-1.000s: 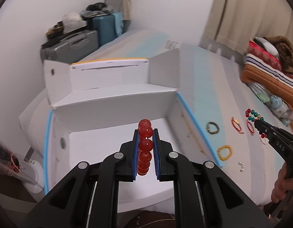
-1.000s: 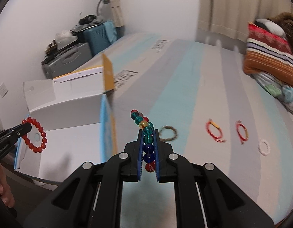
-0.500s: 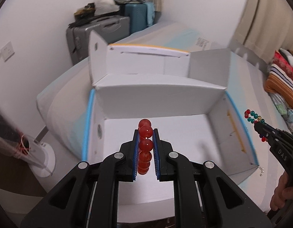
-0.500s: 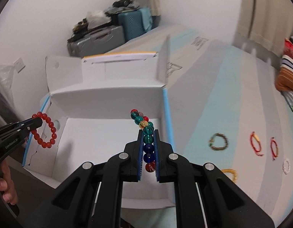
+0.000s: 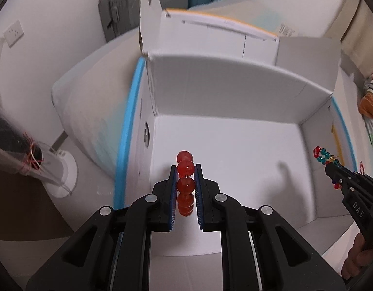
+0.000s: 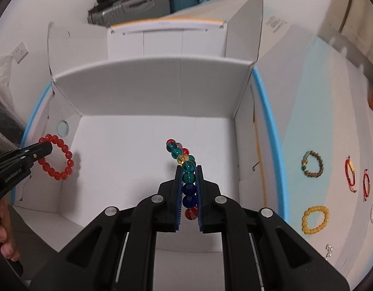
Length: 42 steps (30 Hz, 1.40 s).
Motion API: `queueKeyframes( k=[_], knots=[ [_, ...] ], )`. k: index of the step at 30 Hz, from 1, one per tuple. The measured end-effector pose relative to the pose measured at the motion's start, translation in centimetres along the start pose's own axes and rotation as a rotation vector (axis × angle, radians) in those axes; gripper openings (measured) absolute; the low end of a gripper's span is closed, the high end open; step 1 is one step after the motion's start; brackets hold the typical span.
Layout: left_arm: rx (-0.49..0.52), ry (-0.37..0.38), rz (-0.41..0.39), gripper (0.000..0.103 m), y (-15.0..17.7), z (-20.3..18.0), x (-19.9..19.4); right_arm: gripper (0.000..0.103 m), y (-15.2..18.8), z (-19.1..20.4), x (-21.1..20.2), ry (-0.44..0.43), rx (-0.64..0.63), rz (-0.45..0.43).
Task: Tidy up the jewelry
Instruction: 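Open both tools to drop the bracelets into the box, then withdraw both tools from the box back over the bed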
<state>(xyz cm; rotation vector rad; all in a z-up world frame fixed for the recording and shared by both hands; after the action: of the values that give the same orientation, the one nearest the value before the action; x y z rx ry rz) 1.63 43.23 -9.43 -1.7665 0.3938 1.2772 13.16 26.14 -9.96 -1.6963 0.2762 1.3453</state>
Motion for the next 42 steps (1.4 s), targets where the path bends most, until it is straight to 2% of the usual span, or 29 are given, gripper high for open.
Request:
queueKeyframes(
  k=[4, 11, 14, 15, 16, 17, 18, 19, 21, 23, 24, 26, 33, 37, 42],
  knots=[
    [0.002, 0.005, -0.003, 0.013, -0.1, -0.1, 0.2, 0.009, 0.2, 0.4, 0.9, -0.005, -0.007, 0.028],
    [0.015, 0.047, -0.015, 0.014, -0.3, -1.5, -0.8, 0.011, 0.1, 0.6, 0.3, -0.004, -0.012, 0.020],
    [0.029, 0.035, -0.038, 0.015, -0.5, -2.0, -1.4, 0.011, 0.1, 0.6, -0.2, -0.001, -0.014, 0.015],
    [0.031, 0.030, -0.043, 0.015, -0.7, -2.1, -1.6, 0.020, 0.0, 0.6, -0.4, -0.004, -0.011, 0.013],
    [0.032, 0.031, -0.045, 0.020, -0.7, -2.3, -1.7, 0.027, 0.0, 0.6, -0.6, -0.008, -0.009, 0.008],
    [0.033, 0.030, -0.050, 0.029, -0.8, -2.4, -1.9, 0.044, -0.1, 0.5, -0.8, -0.005, -0.009, -0.002],
    [0.035, 0.024, -0.062, 0.034, -1.0, -2.5, -2.2, 0.049, -0.3, 0.4, -1.1, 0.000, -0.010, -0.015],
    [0.039, 0.017, -0.074, 0.042, -1.2, -2.5, -2.5, 0.051, -0.4, 0.3, -1.5, 0.004, -0.010, -0.028],
    [0.045, 0.004, -0.095, 0.047, -1.4, -2.7, -3.1, 0.062, -0.6, 0.1, -2.2, -0.003, -0.007, -0.046],
    [0.043, 0.001, -0.107, 0.059, -1.6, -2.7, -3.5, 0.068, -0.7, -0.2, -3.1, -0.015, 0.007, -0.064],
    [0.046, -0.005, -0.120, 0.061, -1.7, -2.7, -3.9, 0.070, -0.8, -0.4, -3.5, -0.021, 0.013, -0.076],
    [0.050, -0.012, -0.140, 0.072, -1.9, -2.9, -4.6, 0.077, -1.0, -0.6, -4.3, -0.021, 0.019, -0.096],
    [0.071, 0.006, -0.194, 0.087, -1.9, -4.6, -6.6, 0.089, -1.0, -2.1, -7.4, 0.007, 0.021, -0.181],
    [0.085, 0.032, -0.221, 0.095, -1.8, -6.4, -7.6, 0.091, -0.3, -3.8, -8.9, 0.027, 0.048, -0.203],
    [0.102, 0.059, -0.239, 0.097, -1.6, -8.9, -8.5, 0.095, 0.4, -6.4, -10.5, 0.054, 0.085, -0.224]
  ],
)
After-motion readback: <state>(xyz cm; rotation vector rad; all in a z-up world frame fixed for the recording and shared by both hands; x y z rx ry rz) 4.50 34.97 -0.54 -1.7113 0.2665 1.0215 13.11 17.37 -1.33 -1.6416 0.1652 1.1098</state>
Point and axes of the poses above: each gripper's, at about its wrist camera, not at the fingertips, and x roughly the way its jaws point, z to its left, y to its underside, the point moved 10 cm from there along x, roughly the way its jaws point, and after that the axes turned 2 degrees about -z, right-handed, at the moved point
